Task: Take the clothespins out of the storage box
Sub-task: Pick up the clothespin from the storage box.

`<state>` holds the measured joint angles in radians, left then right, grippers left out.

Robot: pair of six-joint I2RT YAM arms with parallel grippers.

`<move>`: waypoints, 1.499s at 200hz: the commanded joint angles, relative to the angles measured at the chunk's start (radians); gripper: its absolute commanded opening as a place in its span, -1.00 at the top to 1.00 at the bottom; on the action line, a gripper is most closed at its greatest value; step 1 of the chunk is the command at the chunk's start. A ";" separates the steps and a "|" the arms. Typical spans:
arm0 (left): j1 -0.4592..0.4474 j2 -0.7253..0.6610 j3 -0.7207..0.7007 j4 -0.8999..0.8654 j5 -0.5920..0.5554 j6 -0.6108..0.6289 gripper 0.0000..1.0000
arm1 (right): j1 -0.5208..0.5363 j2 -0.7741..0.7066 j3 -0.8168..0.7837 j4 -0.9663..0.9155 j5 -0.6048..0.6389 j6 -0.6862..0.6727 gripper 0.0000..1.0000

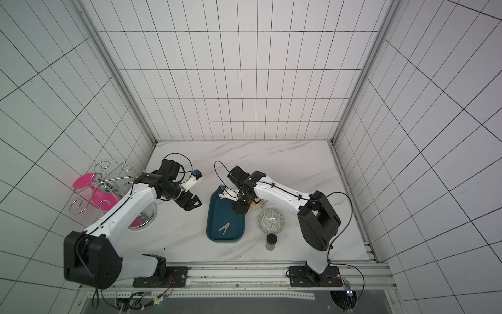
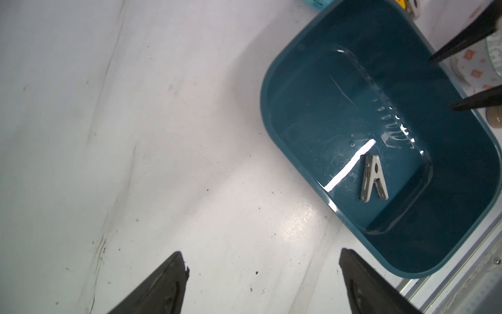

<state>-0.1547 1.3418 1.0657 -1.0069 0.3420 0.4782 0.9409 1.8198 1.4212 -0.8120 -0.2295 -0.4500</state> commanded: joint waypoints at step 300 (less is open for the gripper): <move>0.114 0.078 0.071 0.042 0.035 -0.200 -0.79 | 0.159 0.219 -0.033 0.143 -0.108 -0.267 0.18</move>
<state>-0.0444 1.4059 1.1404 -0.9859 0.3885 0.2729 1.0847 2.0048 1.4033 -0.6697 -0.3141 -0.7322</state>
